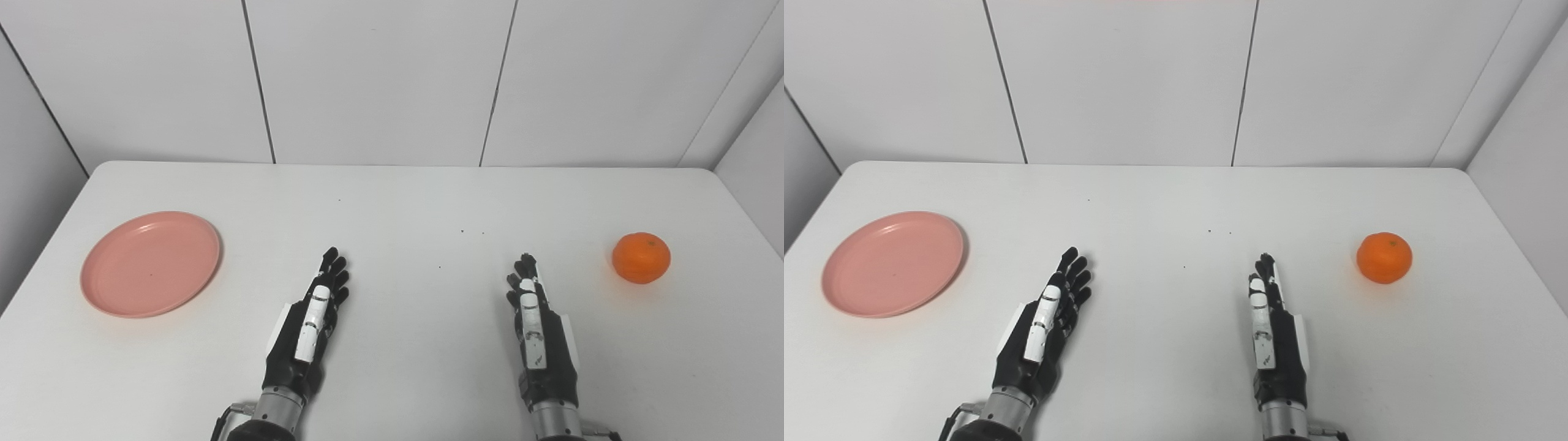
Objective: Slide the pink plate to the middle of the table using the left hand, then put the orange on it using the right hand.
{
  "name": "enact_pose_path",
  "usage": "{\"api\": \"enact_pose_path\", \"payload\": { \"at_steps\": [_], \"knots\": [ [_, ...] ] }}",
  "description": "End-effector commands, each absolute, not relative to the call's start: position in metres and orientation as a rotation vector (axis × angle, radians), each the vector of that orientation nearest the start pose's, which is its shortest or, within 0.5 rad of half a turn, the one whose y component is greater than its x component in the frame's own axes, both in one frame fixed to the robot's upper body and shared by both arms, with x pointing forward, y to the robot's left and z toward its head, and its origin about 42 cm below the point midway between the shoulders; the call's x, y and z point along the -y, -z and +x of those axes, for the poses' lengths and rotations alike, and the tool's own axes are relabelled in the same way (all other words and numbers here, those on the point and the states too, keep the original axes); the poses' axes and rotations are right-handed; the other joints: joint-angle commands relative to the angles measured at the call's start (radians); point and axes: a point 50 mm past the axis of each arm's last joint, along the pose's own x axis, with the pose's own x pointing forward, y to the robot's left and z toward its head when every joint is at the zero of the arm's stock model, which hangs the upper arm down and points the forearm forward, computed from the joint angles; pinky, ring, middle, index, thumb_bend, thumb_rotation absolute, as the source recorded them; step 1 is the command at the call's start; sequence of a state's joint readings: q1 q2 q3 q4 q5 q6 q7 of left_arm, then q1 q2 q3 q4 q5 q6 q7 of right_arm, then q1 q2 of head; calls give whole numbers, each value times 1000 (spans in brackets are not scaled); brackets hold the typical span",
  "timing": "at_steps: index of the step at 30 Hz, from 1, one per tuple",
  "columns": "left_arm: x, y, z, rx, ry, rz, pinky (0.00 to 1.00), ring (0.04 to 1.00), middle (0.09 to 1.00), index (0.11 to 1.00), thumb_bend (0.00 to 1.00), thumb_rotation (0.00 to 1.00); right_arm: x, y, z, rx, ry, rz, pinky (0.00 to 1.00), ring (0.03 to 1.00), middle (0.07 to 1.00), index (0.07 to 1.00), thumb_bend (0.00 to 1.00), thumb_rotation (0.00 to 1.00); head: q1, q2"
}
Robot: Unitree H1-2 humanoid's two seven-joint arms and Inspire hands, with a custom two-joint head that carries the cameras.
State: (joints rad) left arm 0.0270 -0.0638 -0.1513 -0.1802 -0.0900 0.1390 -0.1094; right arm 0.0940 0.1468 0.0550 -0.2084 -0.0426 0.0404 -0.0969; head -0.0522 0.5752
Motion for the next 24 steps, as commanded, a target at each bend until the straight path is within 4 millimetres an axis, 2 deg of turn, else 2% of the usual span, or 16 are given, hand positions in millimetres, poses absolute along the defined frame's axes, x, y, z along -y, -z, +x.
{"api": "enact_pose_path", "payload": {
  "at_steps": [1,24],
  "knots": [
    [-139,-145,273,80,275,-162,1000,1000,1000,1000,409,1000,162,-145,256,161,87,124,978,963,976,975,251,1000,1,0],
    [-138,-145,273,80,273,-163,1000,1000,1000,1000,408,1000,162,-146,256,159,92,128,980,963,976,975,252,1000,1,0]
  ]
}}
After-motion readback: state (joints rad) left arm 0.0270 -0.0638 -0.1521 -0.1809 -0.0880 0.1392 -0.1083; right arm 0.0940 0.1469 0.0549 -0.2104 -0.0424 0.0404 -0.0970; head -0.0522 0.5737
